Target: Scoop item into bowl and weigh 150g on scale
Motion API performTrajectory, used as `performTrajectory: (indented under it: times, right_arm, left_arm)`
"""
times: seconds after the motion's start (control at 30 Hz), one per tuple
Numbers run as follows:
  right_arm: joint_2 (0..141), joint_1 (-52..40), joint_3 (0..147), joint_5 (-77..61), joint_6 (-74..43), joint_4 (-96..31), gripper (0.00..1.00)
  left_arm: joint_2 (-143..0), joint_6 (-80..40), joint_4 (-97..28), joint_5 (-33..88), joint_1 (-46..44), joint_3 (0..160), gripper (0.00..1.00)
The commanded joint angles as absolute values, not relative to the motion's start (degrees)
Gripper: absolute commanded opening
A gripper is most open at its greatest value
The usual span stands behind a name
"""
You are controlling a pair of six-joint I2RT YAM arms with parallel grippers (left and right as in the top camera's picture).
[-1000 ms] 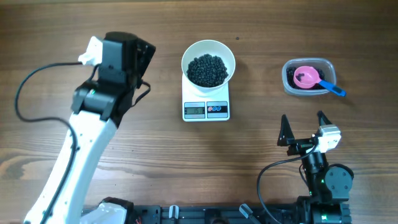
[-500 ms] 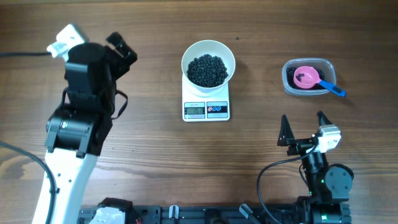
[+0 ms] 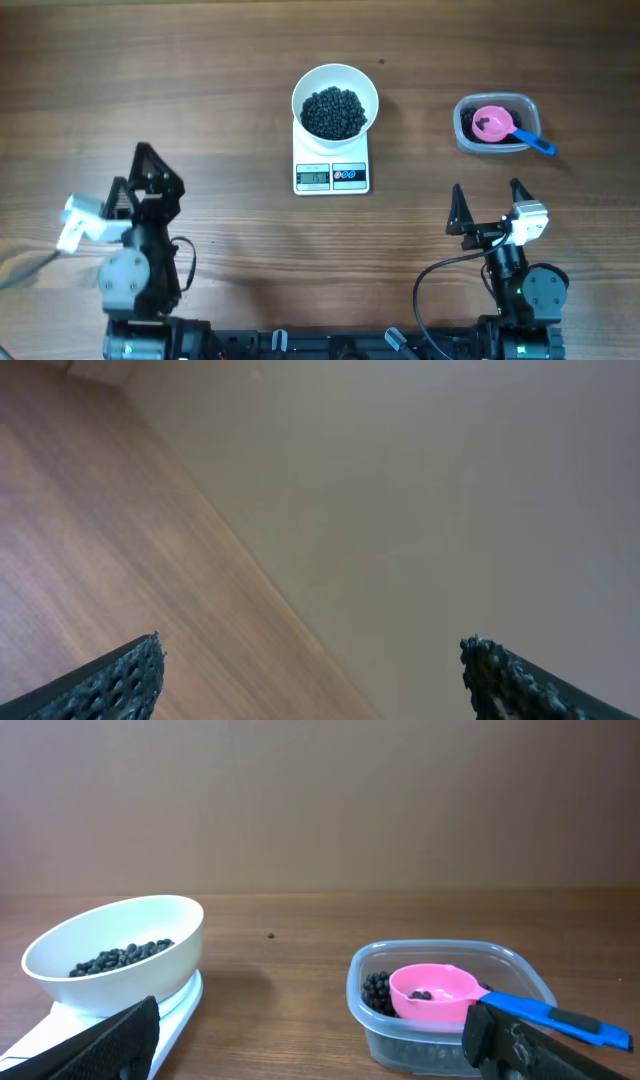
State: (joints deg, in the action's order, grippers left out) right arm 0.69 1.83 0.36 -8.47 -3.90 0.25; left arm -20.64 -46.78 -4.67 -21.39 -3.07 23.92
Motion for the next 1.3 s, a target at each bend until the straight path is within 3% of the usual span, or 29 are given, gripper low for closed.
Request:
performTrajectory:
  times: [0.0, 0.2, 0.43, 0.57, 0.63, 0.83, 0.97, 1.27]
  right_arm:
    - [0.2, 2.1, 0.3, -7.5, -4.5, 0.4, 1.0]
    - [0.2, 2.1, 0.3, -7.5, -4.5, 0.4, 1.0]
    - [0.2, 2.1, 0.3, -7.5, -4.5, 0.4, 1.0]
    - [0.2, 2.1, 0.3, -7.5, -4.5, 0.4, 1.0]
    - [0.2, 2.1, 0.3, -7.5, -4.5, 0.4, 1.0]
    - [0.2, 2.1, 0.3, -7.5, -4.5, 0.4, 1.0]
    - [0.2, 2.1, 0.3, -7.5, -4.5, 0.4, 1.0]
    - [0.2, 2.1, 0.3, -7.5, -4.5, 0.4, 1.0]
  left_arm:
    - [-12.4, -48.7, -3.3, -21.7, -1.3, 19.0, 1.0]
    - [-0.3, -48.7, -3.7, -21.7, -0.9, 12.8, 1.0]
    - [-0.2, -47.6, -8.3, -18.5, -0.5, 12.2, 1.0]
    - [-0.2, -25.1, -6.8, -5.0, -0.6, 12.2, 1.0]
    - [-0.2, -23.3, -6.6, -3.6, -0.6, 12.0, 1.0]
    - [-0.2, -23.4, 11.2, -4.9, -0.5, 0.5, 1.0]
    - [-0.2, -23.2, -4.2, -7.0, -2.2, 0.3, 1.0]
    - [-0.2, -21.4, -3.6, -6.3, -3.0, 0.3, 1.0]
